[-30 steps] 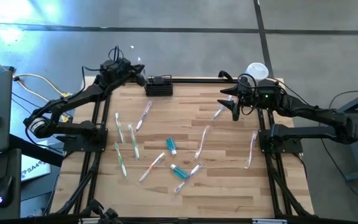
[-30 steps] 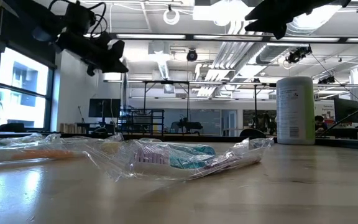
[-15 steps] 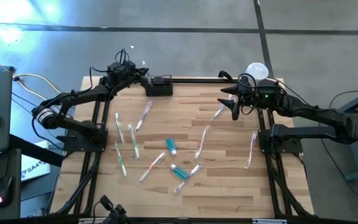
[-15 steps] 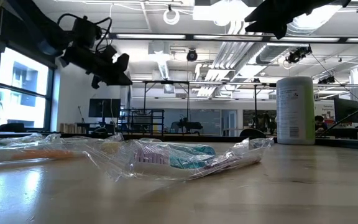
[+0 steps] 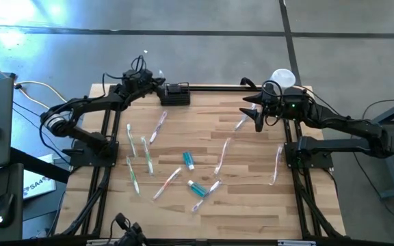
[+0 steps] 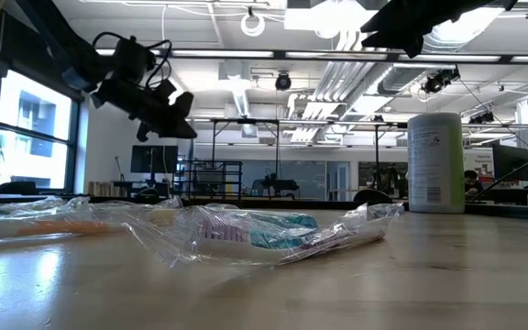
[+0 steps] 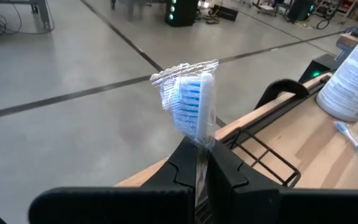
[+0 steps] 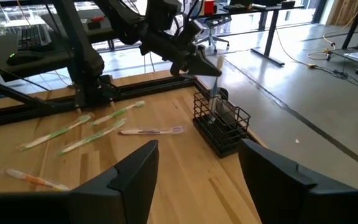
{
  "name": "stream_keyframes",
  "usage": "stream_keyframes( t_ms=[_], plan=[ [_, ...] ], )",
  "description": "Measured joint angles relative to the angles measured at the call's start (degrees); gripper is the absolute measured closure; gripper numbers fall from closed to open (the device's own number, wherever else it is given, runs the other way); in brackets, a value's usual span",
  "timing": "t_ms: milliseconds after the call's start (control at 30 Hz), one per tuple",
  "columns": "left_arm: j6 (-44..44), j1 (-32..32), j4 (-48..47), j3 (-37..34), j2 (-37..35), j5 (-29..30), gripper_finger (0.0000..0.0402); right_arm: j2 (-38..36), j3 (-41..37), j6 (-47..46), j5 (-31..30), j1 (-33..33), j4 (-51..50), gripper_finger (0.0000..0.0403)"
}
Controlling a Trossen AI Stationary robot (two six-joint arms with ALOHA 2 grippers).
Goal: Pick & Place toothbrushing station
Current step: Put the right blue toothbrush into the black wire organizer
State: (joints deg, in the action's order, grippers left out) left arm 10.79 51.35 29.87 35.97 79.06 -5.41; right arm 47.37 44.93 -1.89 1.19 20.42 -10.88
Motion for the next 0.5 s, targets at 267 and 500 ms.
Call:
stream_keyframes(
  t_ms=[267, 500],
  plan=[
    [0.0, 0.0, -0.1, 0.0, 0.1, 0.0, 0.0382, 0.0, 0.0, 0.0, 0.0, 0.0, 0.0, 0.0188],
    [0.0, 0.0, -3.0, 0.0, 0.1, 3.1, 0.0345, 0.0, 0.0, 0.0, 0.0, 0.0, -0.1, 0.0188]
  ],
)
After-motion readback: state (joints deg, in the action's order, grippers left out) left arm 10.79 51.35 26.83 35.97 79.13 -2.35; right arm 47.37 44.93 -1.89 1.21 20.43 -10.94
